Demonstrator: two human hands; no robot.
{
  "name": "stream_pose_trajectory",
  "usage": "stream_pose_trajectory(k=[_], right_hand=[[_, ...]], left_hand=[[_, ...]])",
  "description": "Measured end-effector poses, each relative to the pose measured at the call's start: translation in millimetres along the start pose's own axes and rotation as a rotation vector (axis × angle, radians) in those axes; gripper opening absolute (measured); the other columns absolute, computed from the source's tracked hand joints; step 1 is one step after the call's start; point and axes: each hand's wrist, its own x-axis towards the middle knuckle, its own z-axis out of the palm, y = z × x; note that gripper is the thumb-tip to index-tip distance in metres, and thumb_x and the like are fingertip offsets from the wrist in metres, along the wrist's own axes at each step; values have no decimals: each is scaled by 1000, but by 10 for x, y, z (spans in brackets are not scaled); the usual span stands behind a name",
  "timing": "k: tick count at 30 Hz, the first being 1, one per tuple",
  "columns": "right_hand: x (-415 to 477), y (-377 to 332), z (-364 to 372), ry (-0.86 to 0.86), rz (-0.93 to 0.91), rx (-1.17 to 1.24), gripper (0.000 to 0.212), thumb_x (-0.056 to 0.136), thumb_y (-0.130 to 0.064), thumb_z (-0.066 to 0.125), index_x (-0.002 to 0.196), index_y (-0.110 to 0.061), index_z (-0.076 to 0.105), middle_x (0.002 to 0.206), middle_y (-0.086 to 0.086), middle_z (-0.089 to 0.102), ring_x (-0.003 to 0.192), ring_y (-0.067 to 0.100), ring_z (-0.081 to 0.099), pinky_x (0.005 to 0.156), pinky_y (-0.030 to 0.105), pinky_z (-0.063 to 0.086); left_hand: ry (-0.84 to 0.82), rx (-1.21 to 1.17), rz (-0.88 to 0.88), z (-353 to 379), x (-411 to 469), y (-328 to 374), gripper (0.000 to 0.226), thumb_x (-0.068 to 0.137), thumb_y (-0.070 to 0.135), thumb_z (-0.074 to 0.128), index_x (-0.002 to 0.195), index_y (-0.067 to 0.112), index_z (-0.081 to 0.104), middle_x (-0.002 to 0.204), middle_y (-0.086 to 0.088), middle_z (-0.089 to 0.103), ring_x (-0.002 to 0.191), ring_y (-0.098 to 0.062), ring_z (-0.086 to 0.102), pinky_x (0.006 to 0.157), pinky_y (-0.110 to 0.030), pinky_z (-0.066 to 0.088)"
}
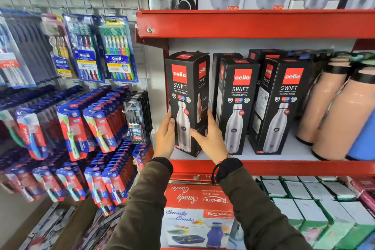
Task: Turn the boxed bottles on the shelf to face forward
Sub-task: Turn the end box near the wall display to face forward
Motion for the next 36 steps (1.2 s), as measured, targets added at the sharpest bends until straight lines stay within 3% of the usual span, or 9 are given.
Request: stream_pose_trajectory(k=[3, 8, 13, 17, 19, 21, 25, 33, 36], right_hand=[[-5, 17, 2, -17, -24, -34, 77, 94, -16, 59, 157, -22, 15, 158, 4, 37, 145, 17, 36, 119, 42, 31], [-38, 87, -13, 13, -1, -16, 63, 97, -10, 55, 153, -22, 30, 147, 0, 52, 132, 18, 53, 115, 41, 39], [-54, 133, 3, 66, 11, 3, 57, 96, -8, 57, 149, -20, 40, 128, -18, 52, 122, 11, 60, 111, 36, 44], [-45, 143, 16, 92, 16, 11, 55, 96, -8, 56, 148, -22, 42, 123, -22, 53, 115, 10, 64, 102, 16, 46], [-49, 146, 21, 105, 30, 8, 54, 97, -10, 55, 148, -21, 42, 122, -20, 54, 113, 9, 63, 91, 0, 39], [-50, 150, 21, 112, 48, 21, 50, 99, -13, 53, 147, -21, 44, 126, -12, 59, 114, 5, 60, 87, -5, 35], [-76, 156, 6, 93, 70, 71, 45, 102, -21, 49, 147, -23, 44, 136, 1, 61, 116, -3, 52, 90, -4, 33], [-206, 140, -26, 77, 78, 111, 44, 102, -27, 50, 145, -25, 46, 139, -4, 59, 116, -8, 49, 87, -8, 32], [-289, 103, -59, 80, 57, 134, 43, 101, -26, 52, 144, -26, 48, 139, -5, 59, 118, -10, 50, 103, 7, 38]], left_hand=[[15, -10, 39, 5, -33, -18, 41, 108, 16, 37, 148, 15, 49, 148, -5, 56, 141, -22, 50, 119, -52, 37], [53, -26, 51, 12, -94, -67, 37, 106, 19, 46, 141, 26, 56, 140, 5, 63, 135, -14, 56, 116, -52, 42], [76, -55, 23, 54, -158, -81, 35, 105, 20, 49, 134, 38, 57, 128, 24, 65, 131, -8, 57, 115, -51, 43], [87, -52, 9, 84, -153, -61, 33, 104, 19, 50, 130, 37, 58, 120, 31, 64, 119, 6, 59, 113, -49, 46], [96, -57, 9, 98, -159, -66, 30, 104, 19, 51, 127, 36, 60, 120, 28, 65, 117, 3, 61, 112, -49, 47], [117, -62, 8, 119, -178, -71, 26, 103, 20, 53, 123, 35, 61, 117, 25, 66, 116, -3, 63, 112, -48, 47], [165, -71, -12, 135, -234, -66, 25, 103, 23, 54, 125, 32, 61, 117, 14, 68, 120, -12, 62, 111, -50, 47], [192, -113, -24, 49, -426, -47, 22, 98, 30, 62, 112, 46, 67, 119, 15, 72, 123, -9, 64, 110, -50, 49], [199, -94, -9, 14, -484, -33, 21, 95, 35, 65, 105, 52, 70, 113, 20, 75, 120, -8, 67, 106, -51, 52]])
